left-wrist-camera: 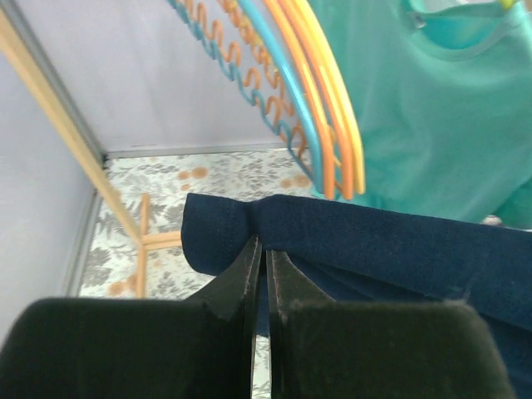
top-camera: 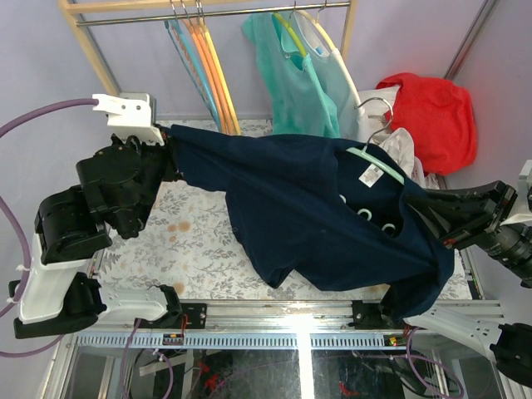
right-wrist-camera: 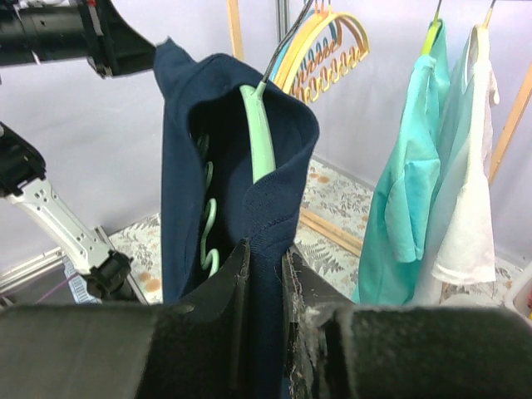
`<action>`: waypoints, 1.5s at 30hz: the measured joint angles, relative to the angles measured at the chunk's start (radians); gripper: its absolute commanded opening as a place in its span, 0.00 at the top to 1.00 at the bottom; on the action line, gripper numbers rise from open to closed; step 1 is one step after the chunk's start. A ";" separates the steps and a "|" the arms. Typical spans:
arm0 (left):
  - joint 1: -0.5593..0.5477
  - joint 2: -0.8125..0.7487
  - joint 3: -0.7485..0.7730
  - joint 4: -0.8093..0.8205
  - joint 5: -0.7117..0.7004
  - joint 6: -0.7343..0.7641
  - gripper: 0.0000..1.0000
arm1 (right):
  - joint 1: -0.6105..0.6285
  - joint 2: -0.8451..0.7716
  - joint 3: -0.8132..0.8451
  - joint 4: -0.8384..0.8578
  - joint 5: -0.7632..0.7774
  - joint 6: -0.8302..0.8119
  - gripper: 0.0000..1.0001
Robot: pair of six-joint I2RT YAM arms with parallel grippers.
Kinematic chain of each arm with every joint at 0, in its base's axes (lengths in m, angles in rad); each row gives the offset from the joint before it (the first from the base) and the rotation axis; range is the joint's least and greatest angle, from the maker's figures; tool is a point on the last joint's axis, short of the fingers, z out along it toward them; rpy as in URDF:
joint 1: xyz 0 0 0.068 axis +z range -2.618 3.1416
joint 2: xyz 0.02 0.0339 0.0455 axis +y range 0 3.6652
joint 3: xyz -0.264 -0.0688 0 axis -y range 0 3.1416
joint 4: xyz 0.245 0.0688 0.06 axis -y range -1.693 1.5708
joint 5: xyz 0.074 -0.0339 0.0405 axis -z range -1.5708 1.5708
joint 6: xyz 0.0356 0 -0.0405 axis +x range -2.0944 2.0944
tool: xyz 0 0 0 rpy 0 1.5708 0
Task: Place the t-shirt on the hanger
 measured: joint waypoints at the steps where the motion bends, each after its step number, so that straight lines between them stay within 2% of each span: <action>1: 0.000 0.001 -0.010 -0.005 -0.019 0.003 1.00 | 0.000 -0.002 -0.005 0.020 0.000 0.001 1.00; 9: 0.000 0.034 0.071 -0.035 -0.111 0.031 1.00 | 0.000 -0.002 -0.021 0.132 -0.033 0.002 1.00; 14: 0.000 0.011 0.027 -0.076 -0.176 0.016 0.99 | 0.000 0.010 -0.031 0.177 -0.064 0.002 1.00; 19: 0.000 0.012 0.002 -0.123 -0.191 -0.016 0.80 | 0.000 0.020 -0.043 0.195 -0.100 0.001 1.00; 22: 0.000 0.014 -0.014 -0.153 -0.173 -0.049 0.64 | 0.000 0.020 -0.056 0.190 -0.109 0.001 1.00; 28: 0.000 -0.019 -0.040 -0.229 -0.154 -0.109 0.56 | 0.000 0.020 -0.074 0.138 -0.113 0.001 1.00; 33: 0.000 -0.049 0.025 -0.215 0.002 -0.073 0.50 | 0.000 0.027 -0.079 0.109 -0.125 0.000 1.00; 37: 0.000 -0.036 0.056 -0.173 0.211 -0.024 0.36 | 0.000 0.047 -0.079 0.103 -0.144 -0.001 1.00; 43: 0.000 0.008 0.029 -0.115 0.502 0.046 0.33 | 0.000 0.086 -0.079 0.056 -0.193 -0.006 1.00; 45: 0.000 0.036 0.032 -0.108 0.578 0.064 0.29 | 0.000 0.092 -0.081 0.049 -0.209 -0.008 1.00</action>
